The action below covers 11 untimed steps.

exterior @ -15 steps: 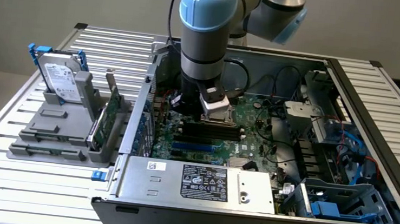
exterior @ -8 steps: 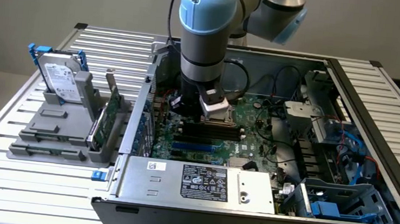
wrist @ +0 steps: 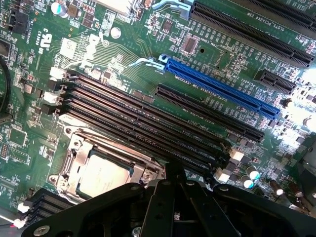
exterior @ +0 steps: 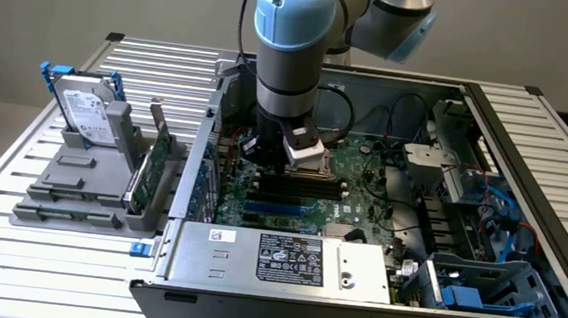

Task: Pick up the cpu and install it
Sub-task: 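Install the second cpu locking lever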

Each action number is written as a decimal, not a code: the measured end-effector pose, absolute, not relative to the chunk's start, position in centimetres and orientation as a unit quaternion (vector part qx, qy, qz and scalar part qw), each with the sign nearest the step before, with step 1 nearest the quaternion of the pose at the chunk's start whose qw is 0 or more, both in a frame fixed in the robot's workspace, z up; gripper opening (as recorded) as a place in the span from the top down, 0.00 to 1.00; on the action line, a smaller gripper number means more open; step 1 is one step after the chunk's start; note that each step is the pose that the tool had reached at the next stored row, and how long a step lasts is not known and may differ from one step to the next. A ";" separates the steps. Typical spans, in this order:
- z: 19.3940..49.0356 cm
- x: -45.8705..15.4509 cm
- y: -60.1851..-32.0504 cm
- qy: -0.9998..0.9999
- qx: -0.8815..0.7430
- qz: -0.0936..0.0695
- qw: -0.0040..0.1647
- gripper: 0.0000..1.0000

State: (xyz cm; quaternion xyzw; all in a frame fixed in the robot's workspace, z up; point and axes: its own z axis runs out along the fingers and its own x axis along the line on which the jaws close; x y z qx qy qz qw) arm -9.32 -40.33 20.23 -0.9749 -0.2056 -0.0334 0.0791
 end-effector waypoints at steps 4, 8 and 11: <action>20.2 -9.3 -40.3 -0.206 -0.975 -0.034 0.079 0.89; 20.2 -9.3 -40.3 -0.206 -0.975 -0.035 0.079 0.89; 20.2 -9.3 -40.1 -0.207 -0.975 -0.035 0.079 0.89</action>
